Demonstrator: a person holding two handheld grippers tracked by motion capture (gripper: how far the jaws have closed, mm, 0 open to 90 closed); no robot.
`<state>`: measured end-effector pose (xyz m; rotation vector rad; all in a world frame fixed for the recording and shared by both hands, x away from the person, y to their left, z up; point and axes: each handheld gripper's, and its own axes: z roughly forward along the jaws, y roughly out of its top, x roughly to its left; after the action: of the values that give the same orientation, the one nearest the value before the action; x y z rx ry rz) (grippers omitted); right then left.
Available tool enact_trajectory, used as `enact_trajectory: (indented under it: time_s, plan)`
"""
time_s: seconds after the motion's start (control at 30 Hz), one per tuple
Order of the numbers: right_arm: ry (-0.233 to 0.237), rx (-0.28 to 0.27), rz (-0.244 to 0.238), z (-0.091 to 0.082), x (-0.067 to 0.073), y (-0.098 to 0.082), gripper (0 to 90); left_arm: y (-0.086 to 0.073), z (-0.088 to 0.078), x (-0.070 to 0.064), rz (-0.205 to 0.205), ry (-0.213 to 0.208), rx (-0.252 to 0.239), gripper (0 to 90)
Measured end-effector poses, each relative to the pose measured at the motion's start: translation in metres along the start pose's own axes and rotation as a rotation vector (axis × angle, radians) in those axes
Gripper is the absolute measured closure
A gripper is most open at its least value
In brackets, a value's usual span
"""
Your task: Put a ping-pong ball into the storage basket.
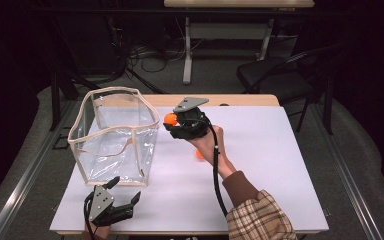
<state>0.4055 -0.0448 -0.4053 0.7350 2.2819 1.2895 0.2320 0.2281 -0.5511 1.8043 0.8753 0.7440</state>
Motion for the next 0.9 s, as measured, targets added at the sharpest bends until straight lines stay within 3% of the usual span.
enact_trajectory:
  time_s: [0.53,0.9]
  plan:
    - [-0.003,-0.002,-0.032,-0.002,0.004,0.018,50.5,0.0,0.0,-0.001,0.005,-0.006,-0.001,15.8]
    - [0.002,-0.017,-0.019,0.006,0.003,0.032,50.5,0.0,0.0,0.0,0.005,-0.003,-0.003,15.8]
